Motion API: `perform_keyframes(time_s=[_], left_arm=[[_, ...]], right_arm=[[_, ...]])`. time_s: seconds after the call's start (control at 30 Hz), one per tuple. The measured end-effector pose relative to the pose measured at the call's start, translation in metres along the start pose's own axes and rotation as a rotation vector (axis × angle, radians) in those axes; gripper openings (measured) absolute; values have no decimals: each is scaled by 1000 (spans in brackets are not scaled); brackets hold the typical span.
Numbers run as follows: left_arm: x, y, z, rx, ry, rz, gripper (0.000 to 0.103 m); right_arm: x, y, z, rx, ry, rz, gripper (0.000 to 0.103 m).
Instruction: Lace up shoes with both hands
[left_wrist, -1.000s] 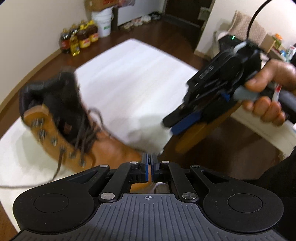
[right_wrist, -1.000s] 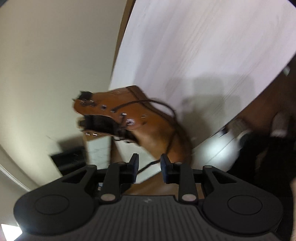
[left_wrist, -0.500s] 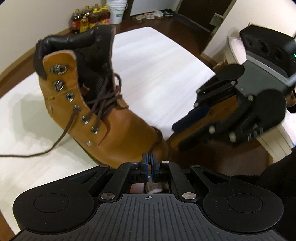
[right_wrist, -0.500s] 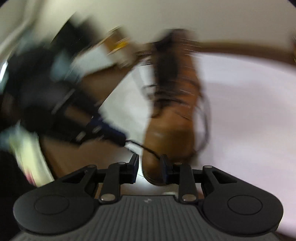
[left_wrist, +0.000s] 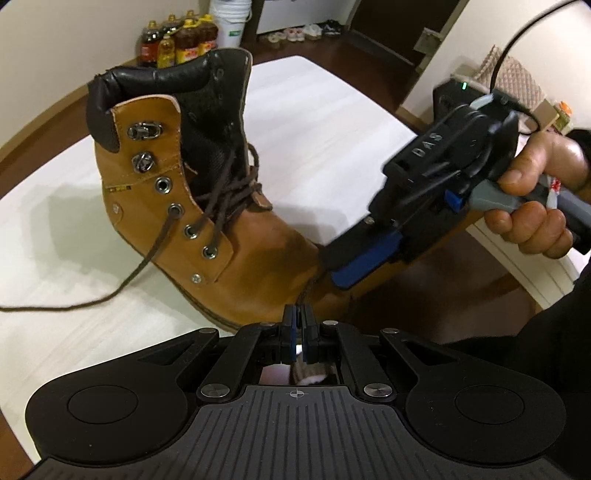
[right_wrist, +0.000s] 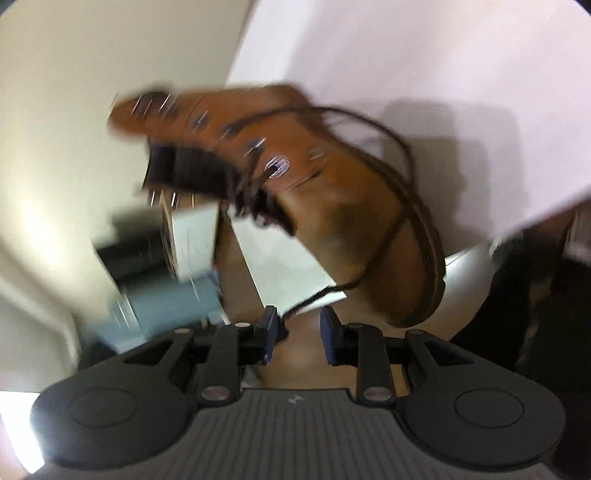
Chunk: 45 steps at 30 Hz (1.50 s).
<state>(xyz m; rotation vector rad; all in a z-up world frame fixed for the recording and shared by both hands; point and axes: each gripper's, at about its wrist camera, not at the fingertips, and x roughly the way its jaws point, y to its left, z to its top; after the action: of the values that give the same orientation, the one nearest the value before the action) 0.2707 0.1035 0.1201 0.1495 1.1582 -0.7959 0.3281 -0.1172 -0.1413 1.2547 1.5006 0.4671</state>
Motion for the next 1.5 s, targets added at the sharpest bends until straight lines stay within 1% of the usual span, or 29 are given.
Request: perform_keyframes(time_s=[0.1, 0.2, 0.27, 0.37, 0.43, 0.47, 0.53, 0.63, 0.73, 0.8, 0.9, 1.0, 1.1, 1.17, 1.2, 1.3, 1.4, 1.5], left_arm=[[-3, 0, 2, 5, -6, -5, 2], [-6, 1, 3, 15, -8, -11, 2], [-5, 1, 3, 25, -5, -14, 2], [-5, 2, 3, 33, -2, -15, 2], [-4, 2, 2, 34, -1, -17, 2], [-3, 3, 2, 35, 2, -16, 2], [-1, 3, 2, 35, 8, -16, 3], [-4, 6, 5, 25, 7, -16, 4], [-17, 11, 13, 21, -10, -3, 4], [-33, 16, 24, 44, -33, 19, 4], [-54, 21, 45, 107, -64, 47, 8], [-72, 30, 80, 235, -80, 61, 14], [-75, 43, 112, 359, -62, 50, 16], [-68, 61, 136, 449, -24, 19, 18], [-62, 70, 147, 496, 7, 3, 18], [-43, 85, 168, 635, 87, -60, 19], [-24, 92, 180, 783, 155, -145, 19], [-7, 93, 183, 905, 227, -201, 19]], right_arm=[[6, -15, 0, 129, -13, 39, 29], [15, -22, -3, 190, -16, 72, 29], [19, -25, -2, 202, -24, 85, 29], [26, -26, -3, 206, -19, 89, 27], [27, -26, -9, 203, -11, 90, 7], [29, -26, -10, 199, -6, 90, 4], [25, -23, -12, 180, -14, 86, 3], [12, -15, -17, 152, -60, 101, 3], [-10, -6, -17, 118, -130, 118, 3], [-21, -1, -17, 93, -162, 117, 3], [-36, 8, -17, 44, -218, 122, 3], [-46, 15, -23, 14, -265, 152, 3], [-53, 22, -35, -14, -345, 184, 3], [-53, 24, -41, -16, -406, 203, 3], [-52, 24, -43, -11, -430, 204, 3], [-43, 26, -53, 20, -545, 214, 3], [-35, 29, -70, 49, -689, 228, 3], [-24, 32, -96, 93, -846, 265, 3]])
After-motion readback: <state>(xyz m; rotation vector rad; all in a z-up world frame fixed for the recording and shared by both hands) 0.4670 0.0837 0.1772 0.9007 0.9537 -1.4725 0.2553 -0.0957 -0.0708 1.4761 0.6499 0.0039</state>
